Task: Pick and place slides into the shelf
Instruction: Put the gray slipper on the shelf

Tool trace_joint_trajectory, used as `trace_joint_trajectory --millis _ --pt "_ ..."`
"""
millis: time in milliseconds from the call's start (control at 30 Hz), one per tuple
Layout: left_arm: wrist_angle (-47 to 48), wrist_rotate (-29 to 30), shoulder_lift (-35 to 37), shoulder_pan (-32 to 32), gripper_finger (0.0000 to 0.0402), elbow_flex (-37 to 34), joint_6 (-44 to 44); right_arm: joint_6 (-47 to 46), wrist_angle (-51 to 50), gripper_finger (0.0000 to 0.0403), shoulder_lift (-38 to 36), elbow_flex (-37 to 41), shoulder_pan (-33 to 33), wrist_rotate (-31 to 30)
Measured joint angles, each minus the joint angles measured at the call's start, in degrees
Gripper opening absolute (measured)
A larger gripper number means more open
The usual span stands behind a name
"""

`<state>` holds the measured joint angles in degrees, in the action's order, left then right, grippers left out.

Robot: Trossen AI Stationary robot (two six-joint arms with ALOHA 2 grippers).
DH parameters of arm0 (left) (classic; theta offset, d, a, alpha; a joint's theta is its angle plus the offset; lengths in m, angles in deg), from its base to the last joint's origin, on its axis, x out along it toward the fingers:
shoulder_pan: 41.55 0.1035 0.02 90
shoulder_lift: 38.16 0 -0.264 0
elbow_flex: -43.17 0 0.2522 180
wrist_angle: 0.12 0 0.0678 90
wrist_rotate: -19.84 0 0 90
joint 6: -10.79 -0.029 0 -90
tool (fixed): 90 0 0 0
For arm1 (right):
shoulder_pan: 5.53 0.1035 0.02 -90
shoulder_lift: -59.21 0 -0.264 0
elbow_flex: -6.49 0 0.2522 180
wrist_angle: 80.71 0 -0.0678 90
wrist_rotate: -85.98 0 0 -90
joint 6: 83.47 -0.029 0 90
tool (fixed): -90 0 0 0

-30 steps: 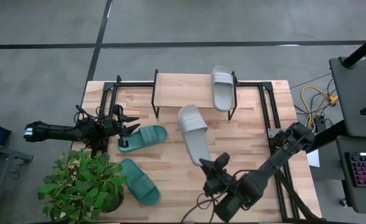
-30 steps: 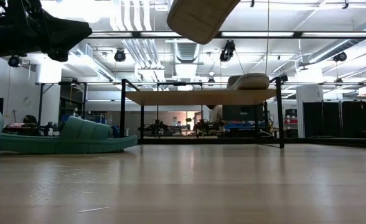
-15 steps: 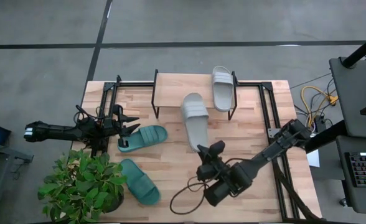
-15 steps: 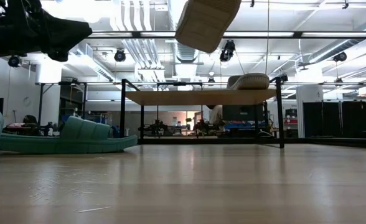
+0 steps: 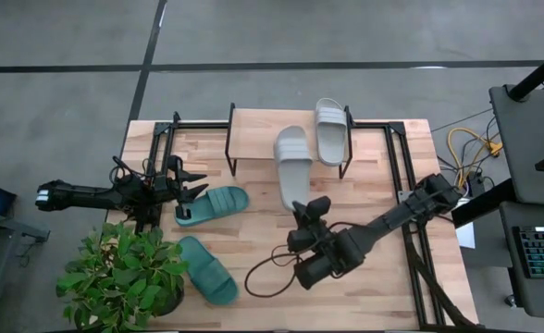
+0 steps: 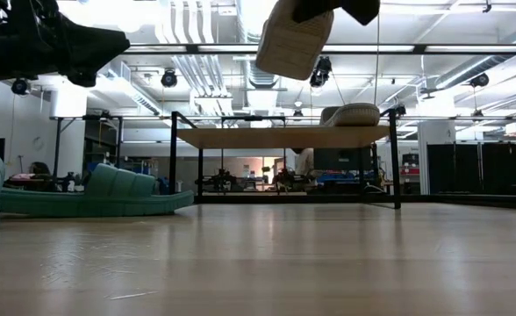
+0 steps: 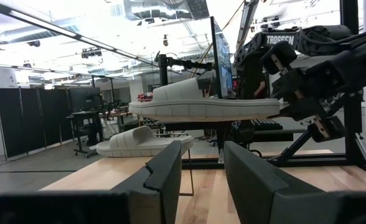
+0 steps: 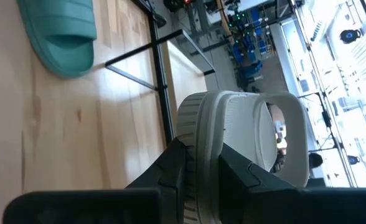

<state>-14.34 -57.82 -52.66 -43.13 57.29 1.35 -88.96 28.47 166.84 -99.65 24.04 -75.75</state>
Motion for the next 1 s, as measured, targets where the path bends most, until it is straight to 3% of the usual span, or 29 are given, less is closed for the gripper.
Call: trace_joint_trajectory --millis 567,1000 --pt "0.0 0.0 0.0 0.0 0.0107 0.0 0.0 0.8 -2.8 0.0049 0.0 0.0 -1.1 4.2" --pt "0.0 0.0 0.0 0.0 0.0107 0.0 0.0 1.1 -3.0 0.0049 0.0 0.5 -3.7 4.2"
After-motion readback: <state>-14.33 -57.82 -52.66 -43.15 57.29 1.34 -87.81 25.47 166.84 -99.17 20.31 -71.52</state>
